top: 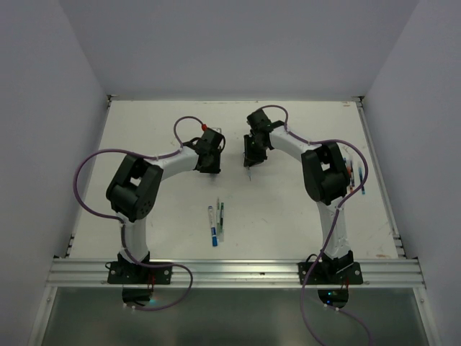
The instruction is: Open the pen caps
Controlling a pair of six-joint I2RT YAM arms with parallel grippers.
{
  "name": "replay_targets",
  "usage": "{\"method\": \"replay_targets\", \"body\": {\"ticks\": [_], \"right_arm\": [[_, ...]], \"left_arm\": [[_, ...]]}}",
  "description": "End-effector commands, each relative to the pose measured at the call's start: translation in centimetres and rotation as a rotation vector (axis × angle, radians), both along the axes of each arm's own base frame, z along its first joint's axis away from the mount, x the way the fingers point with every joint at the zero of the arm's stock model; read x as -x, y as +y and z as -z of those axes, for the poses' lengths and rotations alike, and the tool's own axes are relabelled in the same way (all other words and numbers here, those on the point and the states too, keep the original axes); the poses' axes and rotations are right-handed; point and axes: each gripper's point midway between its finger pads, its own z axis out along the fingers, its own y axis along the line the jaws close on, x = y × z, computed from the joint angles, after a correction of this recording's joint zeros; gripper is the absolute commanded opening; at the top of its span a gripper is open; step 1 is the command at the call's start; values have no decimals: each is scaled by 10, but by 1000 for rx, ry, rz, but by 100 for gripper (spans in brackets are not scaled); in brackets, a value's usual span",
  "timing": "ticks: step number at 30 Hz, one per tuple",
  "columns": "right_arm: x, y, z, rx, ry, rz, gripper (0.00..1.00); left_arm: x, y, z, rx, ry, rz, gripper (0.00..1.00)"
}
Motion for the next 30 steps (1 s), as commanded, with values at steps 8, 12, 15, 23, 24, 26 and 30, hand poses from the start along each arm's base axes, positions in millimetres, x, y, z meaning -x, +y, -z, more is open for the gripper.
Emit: {"method": "replay_targets", "body": {"ticks": [8,12,15,23,24,26,30], "right_arm": [[-3,2,1,6,-15,6,28],[-3,4,0,-1,-17,-1,34],[-5,5,-6,-6,-36,-8,47],[-11,1,-40,-1,-114,0,57],[-10,-1,-46,14,-130,-1,57],[0,-5,-68,20,-174,-3,58],[40,-1,-87,58,-224,-44,59]], "left_arm": [[16,17,32,-43,88,-10,35],[12,18,24,-42,65,-12,38],[5,17,10,-28,28,-13,41],[-18,18,-62,7,-148,-39,55],[-20,18,-82,33,-194,-43,56],[-12,22,-93,49,-224,-46,63],[13,39,-132,108,-320,-78,99]]}}
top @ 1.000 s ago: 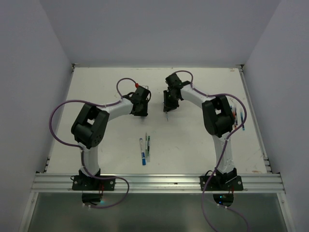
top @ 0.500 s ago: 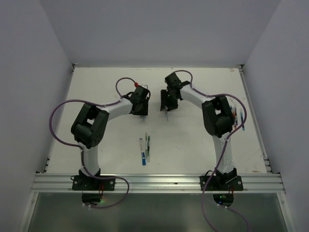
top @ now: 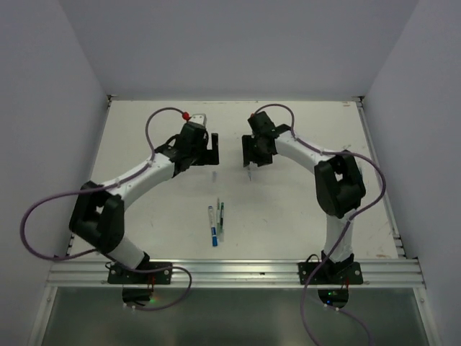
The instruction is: Open the pen caps
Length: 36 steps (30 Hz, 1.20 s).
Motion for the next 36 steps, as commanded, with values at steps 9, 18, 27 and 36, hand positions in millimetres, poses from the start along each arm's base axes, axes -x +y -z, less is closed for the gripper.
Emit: {"method": "replay_targets", "body": {"ticks": [9,18,27,36], "right_arm": [[136,29,-56,20,-195,-83,99],[169,40,-39,-57,-107,-75,94],[178,77,-14,39,-70,25,82],[174,83,-4,51,-92,101,79]], "left_arm": [[72,47,-84,190,-216,-97,100],[121,49,-65,324,-115,-107,97],[140,65,-86,335,-172,-117,97],[153,79,-96,303,-219,-106,98]]}}
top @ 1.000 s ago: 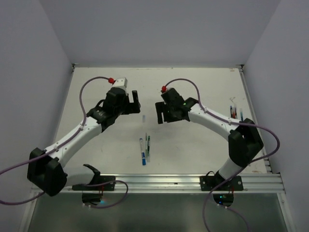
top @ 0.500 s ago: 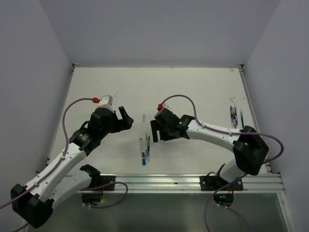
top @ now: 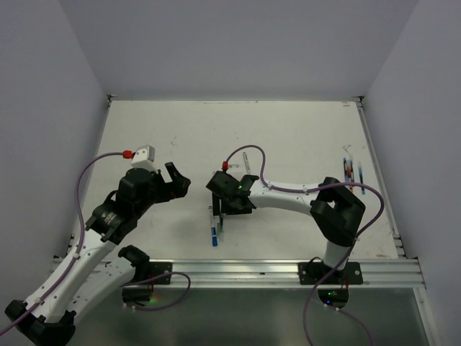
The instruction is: Open the pen caps
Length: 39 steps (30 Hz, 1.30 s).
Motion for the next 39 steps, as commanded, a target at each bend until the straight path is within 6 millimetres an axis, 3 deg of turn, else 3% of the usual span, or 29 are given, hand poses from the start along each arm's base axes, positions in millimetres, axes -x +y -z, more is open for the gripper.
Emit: {"method": "replay_targets", "body": {"ticks": [1,11,20,31,35,39], "right_arm": [[-11,-1,-19,-36,-81,79,78],[-9,-1,-9,-9,-62,95,60],[-6,10,0,1,-56,93,55],[-4,18,17,15,-37,104,53],[1,20,23,30,-27,97,37],[4,19,28,32,-17,101,28]], "left_arm": [[5,4,-7,-10,-23,15,98],[6,-8,-9,24,-4,65,99],[9,-5,-16,22,-23,64,99],[12,-6,-7,14,-6,76,99],[12,-5,-7,16,-5,75,99],[13,-5,-9,21,-13,75,99]]}}
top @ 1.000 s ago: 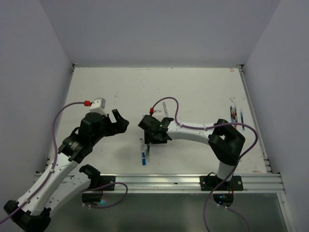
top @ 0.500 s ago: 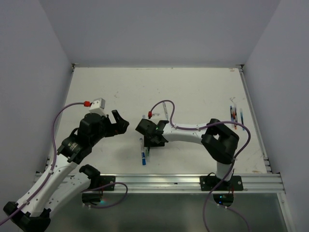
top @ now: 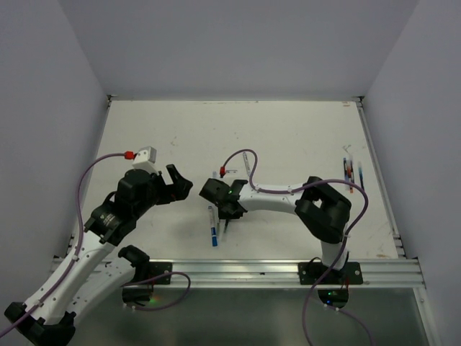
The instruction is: Open the pen caps
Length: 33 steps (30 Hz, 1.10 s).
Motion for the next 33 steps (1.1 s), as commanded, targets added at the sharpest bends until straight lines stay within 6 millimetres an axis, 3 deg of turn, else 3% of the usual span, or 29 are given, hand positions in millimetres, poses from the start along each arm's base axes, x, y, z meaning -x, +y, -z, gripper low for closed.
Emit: {"method": "replay_targets", "body": {"ticks": [1,7,10,14,18,21,22,23,25,27,30,33], "right_arm": [[0,13,4,-35,-15,32,24],[5,4,6,-46,-26,29,0],[4,-6,-1,-56,-57,31,0],[1,-16,-25,-74,-121,-4,0],[-10,-28,-67,-133,-197,-8,0],[-18,-36,-83,-211,-200,-23,0],[-23,-32,-103,-290,-237,-27,0],[-24,-37,-107,-317,-248,-30,0],[-33,-41,-138,-423,-311,-38,0],[-36,-42,-156,-480,-377,-67,0],[-30,-45,-187,-581,-460,-92,0],[-24,-50,-196,-628,-484,-96,0]], "left_arm": [[3,1,-5,-10,-13,22,99],[5,0,-4,-2,-9,30,99],[5,-4,-4,10,-12,46,99],[8,-20,-6,53,-26,131,97],[10,-38,-4,110,-40,218,93],[16,-56,-7,169,-74,328,90],[19,-62,-8,189,-82,360,90],[27,-70,-10,223,-85,428,90],[31,-80,-10,273,-99,481,88],[39,-89,-9,326,-102,539,84],[47,-97,-18,400,-157,601,84],[53,-105,-24,458,-187,639,85]]}}
